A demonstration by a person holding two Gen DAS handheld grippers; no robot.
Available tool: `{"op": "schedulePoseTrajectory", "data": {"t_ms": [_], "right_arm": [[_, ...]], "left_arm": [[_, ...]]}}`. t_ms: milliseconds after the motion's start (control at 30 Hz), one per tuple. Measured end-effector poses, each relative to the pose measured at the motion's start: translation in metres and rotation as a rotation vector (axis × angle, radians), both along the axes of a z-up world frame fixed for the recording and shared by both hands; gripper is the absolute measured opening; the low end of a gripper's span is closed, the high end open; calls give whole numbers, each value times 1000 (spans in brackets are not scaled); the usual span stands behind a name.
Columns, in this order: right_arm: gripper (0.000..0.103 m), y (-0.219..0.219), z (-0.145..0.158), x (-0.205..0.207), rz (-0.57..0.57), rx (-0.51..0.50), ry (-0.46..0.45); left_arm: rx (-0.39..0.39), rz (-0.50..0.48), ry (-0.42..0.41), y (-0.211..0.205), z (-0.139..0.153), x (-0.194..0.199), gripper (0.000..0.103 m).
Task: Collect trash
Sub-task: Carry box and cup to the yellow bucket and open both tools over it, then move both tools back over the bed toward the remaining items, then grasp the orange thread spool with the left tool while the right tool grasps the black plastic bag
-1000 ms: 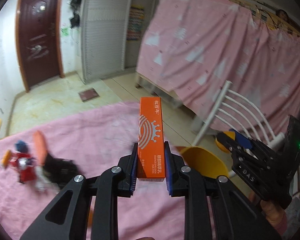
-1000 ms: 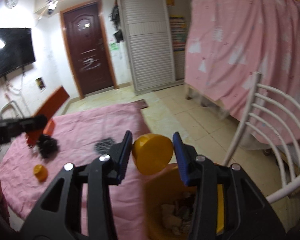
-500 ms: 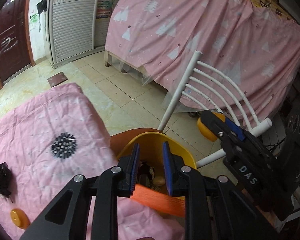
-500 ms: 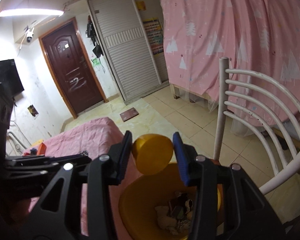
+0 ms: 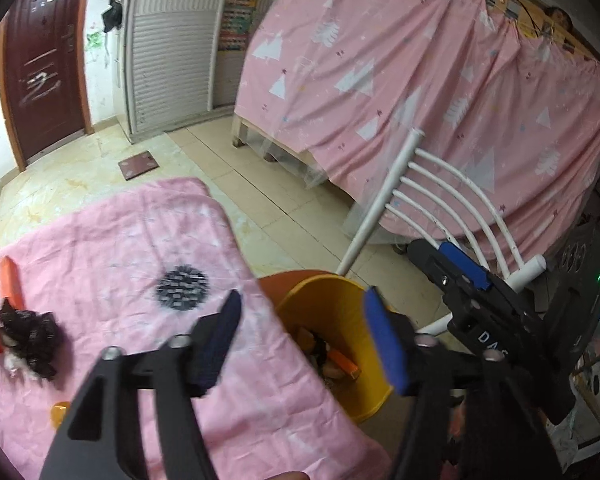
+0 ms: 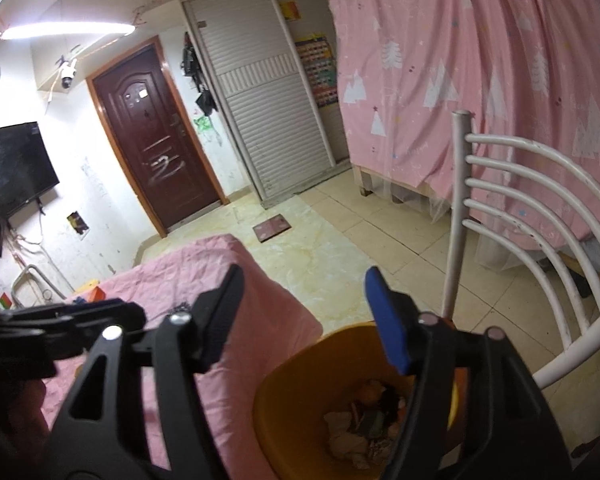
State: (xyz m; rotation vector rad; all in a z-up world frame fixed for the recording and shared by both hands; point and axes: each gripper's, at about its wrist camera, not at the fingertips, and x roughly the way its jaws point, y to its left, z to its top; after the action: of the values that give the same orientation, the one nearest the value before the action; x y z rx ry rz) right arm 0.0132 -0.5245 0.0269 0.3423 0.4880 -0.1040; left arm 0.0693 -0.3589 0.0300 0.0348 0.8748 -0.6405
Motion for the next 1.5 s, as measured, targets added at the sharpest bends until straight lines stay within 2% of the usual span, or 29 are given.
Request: {"op": "schedulePoseTrajectory", "data": {"t_ms": [300, 467, 733, 933, 1100, 1400, 1500], "right_arm": [[64, 76, -1, 24, 155, -65, 13], [64, 124, -9, 42, 251, -86, 52], [64, 190, -9, 64, 383, -146, 89], [64, 238, -8, 79, 513, -152, 106], [64, 272, -15, 93, 569, -176, 139], [65, 303, -30, 122, 589, -204, 216], [71, 306, -35, 129, 589, -205, 240]], "left_arm": [[-22, 114, -76, 89, 24, 7, 73], [22, 197, -121, 146, 21, 21, 75], [48, 336, -114, 229, 13, 49, 75], [66, 428, -99, 286, 3, 69, 76], [94, 504, -76, 335, -10, 91, 76], [157, 548, -10, 383, -47, 132, 76], [162, 529, 14, 384, -59, 143, 76]]}}
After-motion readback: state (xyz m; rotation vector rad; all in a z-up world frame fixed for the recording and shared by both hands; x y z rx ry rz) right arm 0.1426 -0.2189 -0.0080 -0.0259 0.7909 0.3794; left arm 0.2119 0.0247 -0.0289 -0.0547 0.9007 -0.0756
